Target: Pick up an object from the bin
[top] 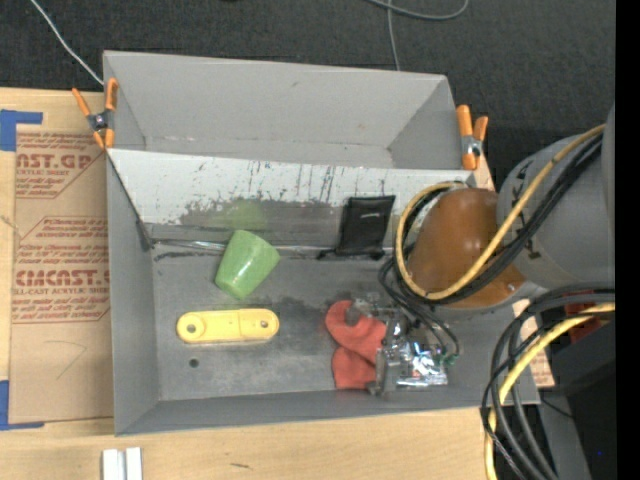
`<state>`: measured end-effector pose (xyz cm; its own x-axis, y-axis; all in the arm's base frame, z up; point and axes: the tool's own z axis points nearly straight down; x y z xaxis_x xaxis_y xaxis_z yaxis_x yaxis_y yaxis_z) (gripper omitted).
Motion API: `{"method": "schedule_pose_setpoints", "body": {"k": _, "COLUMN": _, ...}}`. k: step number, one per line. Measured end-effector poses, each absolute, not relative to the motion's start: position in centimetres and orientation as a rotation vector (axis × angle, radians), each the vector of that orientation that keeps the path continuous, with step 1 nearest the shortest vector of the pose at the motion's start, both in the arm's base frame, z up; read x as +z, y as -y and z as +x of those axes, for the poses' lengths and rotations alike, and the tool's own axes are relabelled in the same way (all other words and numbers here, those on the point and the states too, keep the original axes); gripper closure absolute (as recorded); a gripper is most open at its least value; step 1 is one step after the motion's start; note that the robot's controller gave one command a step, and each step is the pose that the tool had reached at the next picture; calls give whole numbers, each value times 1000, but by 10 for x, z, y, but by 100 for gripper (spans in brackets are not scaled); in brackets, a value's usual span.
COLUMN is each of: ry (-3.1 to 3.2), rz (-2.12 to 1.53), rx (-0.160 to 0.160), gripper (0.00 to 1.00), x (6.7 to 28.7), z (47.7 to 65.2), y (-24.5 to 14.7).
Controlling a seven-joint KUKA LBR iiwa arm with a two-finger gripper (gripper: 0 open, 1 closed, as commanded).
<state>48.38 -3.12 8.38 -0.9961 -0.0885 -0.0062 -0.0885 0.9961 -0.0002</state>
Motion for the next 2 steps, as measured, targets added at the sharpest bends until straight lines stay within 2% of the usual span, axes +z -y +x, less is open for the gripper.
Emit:
{"method": "schedule_pose_setpoints", "body": {"k": 1, "ry": -3140, "rz": 40, "rx": 4, "gripper": 0, "x": 69, "z": 504, "y": -6}}
{"method": "schedule_pose_setpoints", "body": {"k": 2, "ry": -3141, "rz": 42, "rx": 1, "gripper": 0, "x": 70, "z": 504, "y": -4}}
